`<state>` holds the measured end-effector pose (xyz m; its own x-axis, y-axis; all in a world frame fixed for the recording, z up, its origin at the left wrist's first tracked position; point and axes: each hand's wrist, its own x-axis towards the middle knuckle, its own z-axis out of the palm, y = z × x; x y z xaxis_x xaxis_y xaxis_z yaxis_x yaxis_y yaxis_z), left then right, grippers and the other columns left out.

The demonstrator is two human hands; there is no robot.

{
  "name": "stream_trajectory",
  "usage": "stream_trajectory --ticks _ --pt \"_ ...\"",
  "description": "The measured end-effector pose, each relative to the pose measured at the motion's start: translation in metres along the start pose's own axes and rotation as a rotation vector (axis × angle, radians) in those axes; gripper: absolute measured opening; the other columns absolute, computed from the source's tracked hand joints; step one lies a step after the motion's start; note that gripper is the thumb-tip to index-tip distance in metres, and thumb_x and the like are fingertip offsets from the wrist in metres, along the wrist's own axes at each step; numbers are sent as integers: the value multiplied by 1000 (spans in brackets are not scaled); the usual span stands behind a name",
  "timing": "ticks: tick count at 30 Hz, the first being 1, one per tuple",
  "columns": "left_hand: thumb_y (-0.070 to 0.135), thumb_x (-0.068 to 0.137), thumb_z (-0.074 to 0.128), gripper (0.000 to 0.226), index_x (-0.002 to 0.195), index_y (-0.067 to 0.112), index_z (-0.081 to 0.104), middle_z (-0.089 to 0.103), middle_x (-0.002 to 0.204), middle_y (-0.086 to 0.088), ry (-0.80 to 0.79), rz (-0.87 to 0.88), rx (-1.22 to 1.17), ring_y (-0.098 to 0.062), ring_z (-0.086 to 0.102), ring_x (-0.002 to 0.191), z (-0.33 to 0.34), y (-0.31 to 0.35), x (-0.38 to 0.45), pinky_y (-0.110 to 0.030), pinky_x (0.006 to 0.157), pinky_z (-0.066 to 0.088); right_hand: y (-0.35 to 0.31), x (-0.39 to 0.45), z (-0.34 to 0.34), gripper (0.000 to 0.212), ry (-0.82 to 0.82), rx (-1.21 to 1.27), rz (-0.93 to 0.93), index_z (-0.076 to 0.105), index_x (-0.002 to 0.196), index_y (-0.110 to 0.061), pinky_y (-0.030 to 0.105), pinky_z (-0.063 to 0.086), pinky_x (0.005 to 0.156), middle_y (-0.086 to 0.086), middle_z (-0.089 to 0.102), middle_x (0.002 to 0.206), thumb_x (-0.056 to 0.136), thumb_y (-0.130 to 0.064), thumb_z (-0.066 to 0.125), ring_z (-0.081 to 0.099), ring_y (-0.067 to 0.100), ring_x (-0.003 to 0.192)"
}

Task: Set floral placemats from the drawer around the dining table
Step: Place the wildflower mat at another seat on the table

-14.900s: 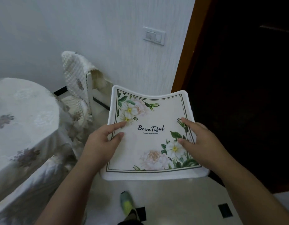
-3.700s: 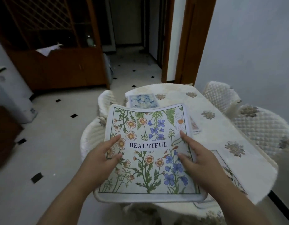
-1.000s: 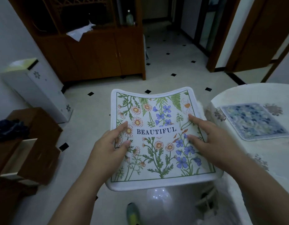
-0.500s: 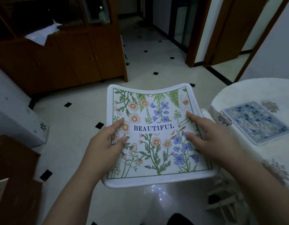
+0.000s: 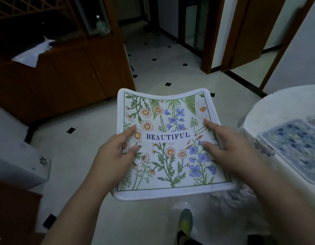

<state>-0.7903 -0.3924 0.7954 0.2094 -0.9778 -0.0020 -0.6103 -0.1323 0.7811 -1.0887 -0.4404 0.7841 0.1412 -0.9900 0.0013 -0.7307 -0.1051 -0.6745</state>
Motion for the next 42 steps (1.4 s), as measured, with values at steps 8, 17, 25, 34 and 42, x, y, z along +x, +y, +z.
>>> stream_trajectory --ticks 8,17,25,34,42 --pt "30 97 65 52 139 55 49 51 118 29 15 21 12 1 62 95 21 32 129 -12 65 53 21 129 -14 68 40 42 -7 34 152 -42 23 37 97 -4 53 141 93 -34 67 52 13 120" --pt "30 95 67 52 140 53 51 48 114 37 -87 103 -29 10 55 100 67 57 252 -10 74 45 47 215 -50 68 98 2 91 33 152 -43 23 39 96 -7 52 140 94 -35 66 52 9 113" --pt "29 95 67 53 141 52 51 54 127 20 -277 229 -43 7 56 102 120 73 383 -13 78 47 73 284 -65 66 230 -27 267 35 151 -44 27 43 100 -8 54 139 93 -37 66 53 8 111" --pt "27 95 68 54 140 53 51 54 120 27 -480 395 -80 -2 62 107 147 110 551 -18 83 52 65 385 -75 67 422 -67 445 36 151 -43 21 38 95 -6 55 138 93 -35 68 53 9 112" --pt "25 96 67 53 138 53 53 58 126 22 -672 468 -115 -4 67 100 183 147 644 -15 69 57 71 436 -78 67 544 -65 571 37 152 -38 16 33 92 -5 56 139 93 -32 68 53 12 121"
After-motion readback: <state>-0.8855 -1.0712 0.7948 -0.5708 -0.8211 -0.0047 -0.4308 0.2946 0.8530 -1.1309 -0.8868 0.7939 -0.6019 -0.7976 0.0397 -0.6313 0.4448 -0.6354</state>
